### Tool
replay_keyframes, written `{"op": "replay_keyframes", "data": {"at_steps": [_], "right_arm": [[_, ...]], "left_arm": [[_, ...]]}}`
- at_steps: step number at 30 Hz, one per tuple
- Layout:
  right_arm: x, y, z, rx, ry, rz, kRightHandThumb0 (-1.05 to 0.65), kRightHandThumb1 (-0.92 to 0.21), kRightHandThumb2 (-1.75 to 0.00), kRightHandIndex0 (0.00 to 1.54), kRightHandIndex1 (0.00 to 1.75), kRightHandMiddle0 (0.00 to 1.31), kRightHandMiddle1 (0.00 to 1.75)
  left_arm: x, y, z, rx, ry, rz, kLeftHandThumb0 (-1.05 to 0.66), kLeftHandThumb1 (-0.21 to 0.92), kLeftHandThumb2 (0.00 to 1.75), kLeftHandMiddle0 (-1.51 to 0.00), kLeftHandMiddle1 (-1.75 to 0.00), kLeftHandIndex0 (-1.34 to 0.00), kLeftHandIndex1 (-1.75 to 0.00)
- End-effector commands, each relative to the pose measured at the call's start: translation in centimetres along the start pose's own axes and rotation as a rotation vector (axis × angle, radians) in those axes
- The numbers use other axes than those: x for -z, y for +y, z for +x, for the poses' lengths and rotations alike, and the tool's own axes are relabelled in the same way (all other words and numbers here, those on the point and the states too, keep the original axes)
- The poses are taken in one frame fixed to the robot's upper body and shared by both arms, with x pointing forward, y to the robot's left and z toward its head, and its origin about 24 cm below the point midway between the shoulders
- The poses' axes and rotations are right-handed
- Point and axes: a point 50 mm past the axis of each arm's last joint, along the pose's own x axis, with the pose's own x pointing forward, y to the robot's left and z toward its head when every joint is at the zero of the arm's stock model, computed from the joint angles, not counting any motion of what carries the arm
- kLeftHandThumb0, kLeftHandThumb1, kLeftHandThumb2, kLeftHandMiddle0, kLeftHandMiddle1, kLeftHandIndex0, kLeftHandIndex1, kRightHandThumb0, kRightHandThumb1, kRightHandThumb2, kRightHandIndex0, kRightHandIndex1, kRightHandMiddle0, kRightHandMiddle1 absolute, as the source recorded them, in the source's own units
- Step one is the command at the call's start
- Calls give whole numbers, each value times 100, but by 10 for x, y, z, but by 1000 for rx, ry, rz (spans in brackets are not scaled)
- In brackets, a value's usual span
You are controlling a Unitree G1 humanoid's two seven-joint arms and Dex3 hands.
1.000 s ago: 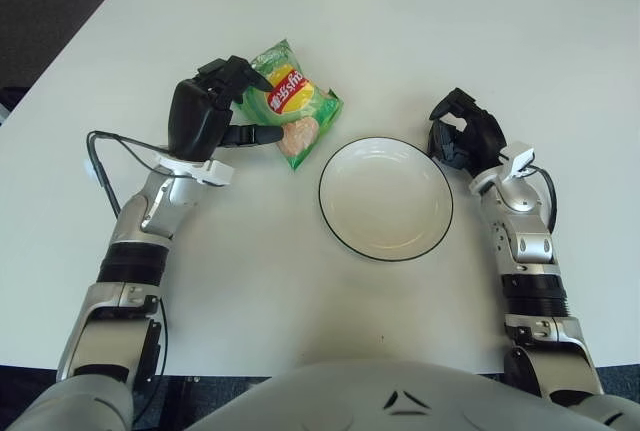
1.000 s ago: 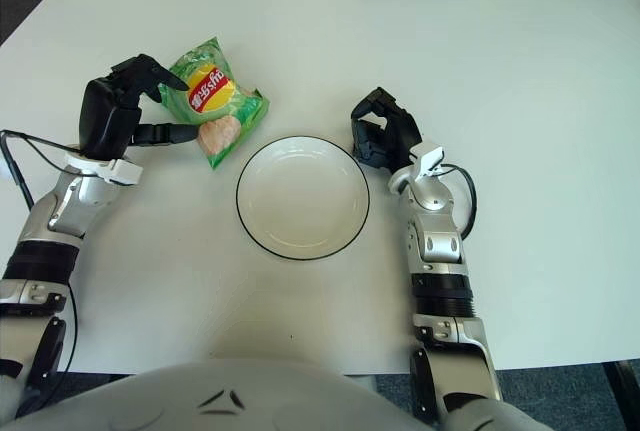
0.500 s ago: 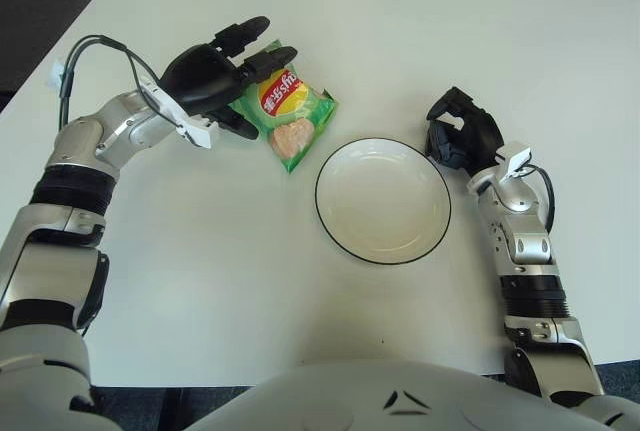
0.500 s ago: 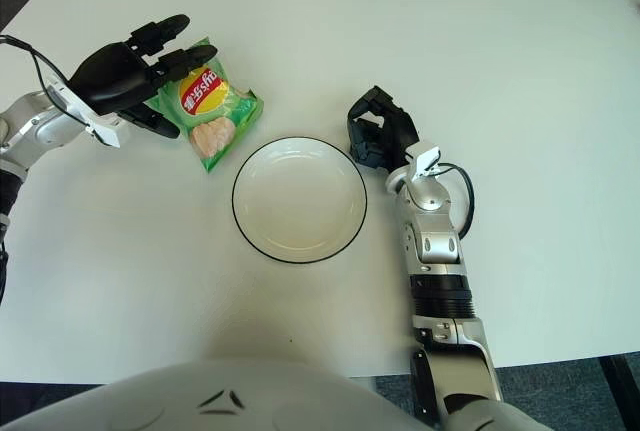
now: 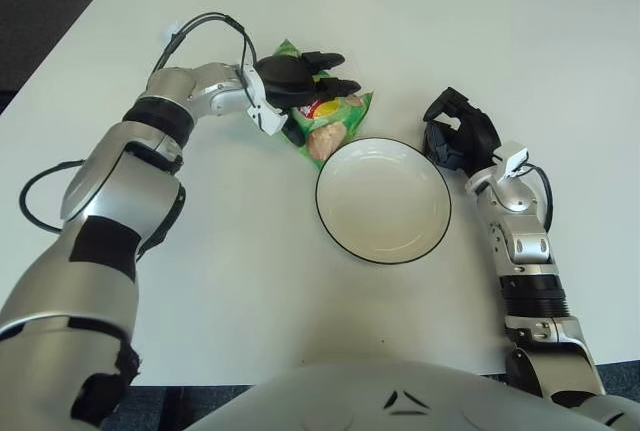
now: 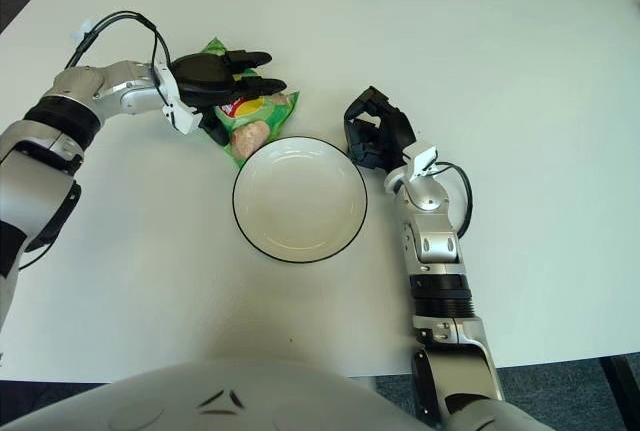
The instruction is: Put the snack into the plate.
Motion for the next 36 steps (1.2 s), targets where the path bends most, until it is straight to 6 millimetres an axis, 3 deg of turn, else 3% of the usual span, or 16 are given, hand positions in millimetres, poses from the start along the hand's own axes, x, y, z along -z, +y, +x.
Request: {"op": "replay_keyframes", "data": {"at_steps": [1,4,8,13,18,27,36], "right_arm": [[48,5,-25,-2,224,55,-42,-52,-105,99,175,46,175],[48,5,-25,-3,224,54,-42,-51,-106,99,175,46,175],[47,5,-25,-3,224,52,-42,-51,-106,100,175,47,175],[47,5,-25,-4,226,50,-42,-51,-106,100,175,47,175],[47,5,-25,-7,228,47,-42,-51,-106,100,175,47,175],[47,4,-25,-10,230,42,-42,-51,-106,99,175,47,175],[48,4,-25,-14,232,36,-42,-51,-105,99,175,46,175]], "left_arm": [[3,-14,-8,-4,33,14,-11,92,17,-47,-113,-43,-110],[5,-18,-10,-6,42,17,-4,92,18,-53,-128,-47,-121],[7,-20,-11,1,56,38,-1,90,21,-57,-128,-51,-128],[11,-20,-14,22,83,49,0,63,67,-65,-129,-48,-148],[15,-18,-16,30,114,22,0,51,87,-68,-134,-47,-155],[21,-13,-19,-43,178,-12,0,40,109,-70,-140,-42,-170],[23,9,-27,-277,193,-68,0,34,117,-75,-137,-43,-174]]}}
